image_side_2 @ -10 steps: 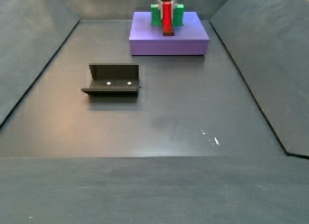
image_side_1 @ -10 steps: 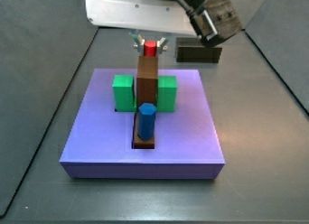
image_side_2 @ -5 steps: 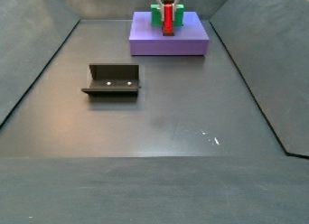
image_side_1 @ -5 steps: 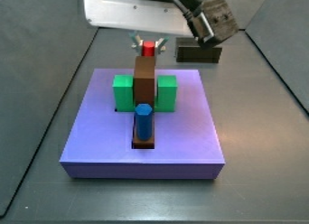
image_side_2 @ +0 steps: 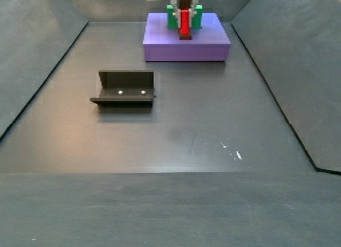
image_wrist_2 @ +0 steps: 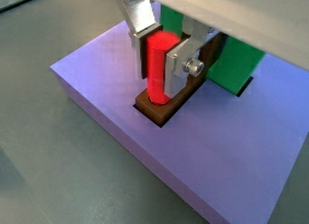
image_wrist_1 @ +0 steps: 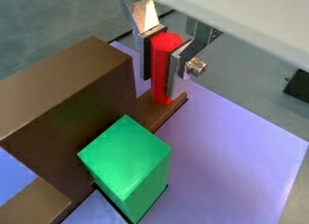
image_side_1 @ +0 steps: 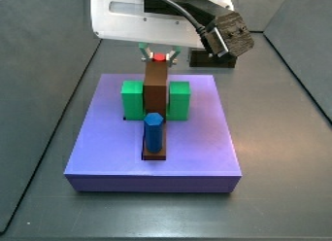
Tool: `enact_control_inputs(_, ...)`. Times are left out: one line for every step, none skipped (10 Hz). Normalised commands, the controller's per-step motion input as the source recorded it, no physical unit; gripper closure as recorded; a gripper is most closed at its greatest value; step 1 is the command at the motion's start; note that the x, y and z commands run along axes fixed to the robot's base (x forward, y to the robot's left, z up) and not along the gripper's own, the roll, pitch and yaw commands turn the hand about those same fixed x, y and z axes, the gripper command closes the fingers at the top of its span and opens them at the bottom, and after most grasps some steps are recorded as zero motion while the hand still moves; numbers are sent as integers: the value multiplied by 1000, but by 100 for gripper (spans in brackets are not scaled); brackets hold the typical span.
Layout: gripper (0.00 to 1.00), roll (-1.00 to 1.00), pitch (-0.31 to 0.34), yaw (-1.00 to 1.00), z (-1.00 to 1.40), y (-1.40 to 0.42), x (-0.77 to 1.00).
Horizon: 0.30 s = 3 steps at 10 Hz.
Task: Pick up the red object. Move up. Move to above the board. Insert the red object.
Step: Insert the red object.
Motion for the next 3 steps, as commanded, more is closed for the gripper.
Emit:
enact_control_inputs(100,-7,-69,0,-506,3,0)
enact_control_inputs(100,-13,0,0,0,0,0)
enact_control_inputs(100,0,0,0,0,0,0)
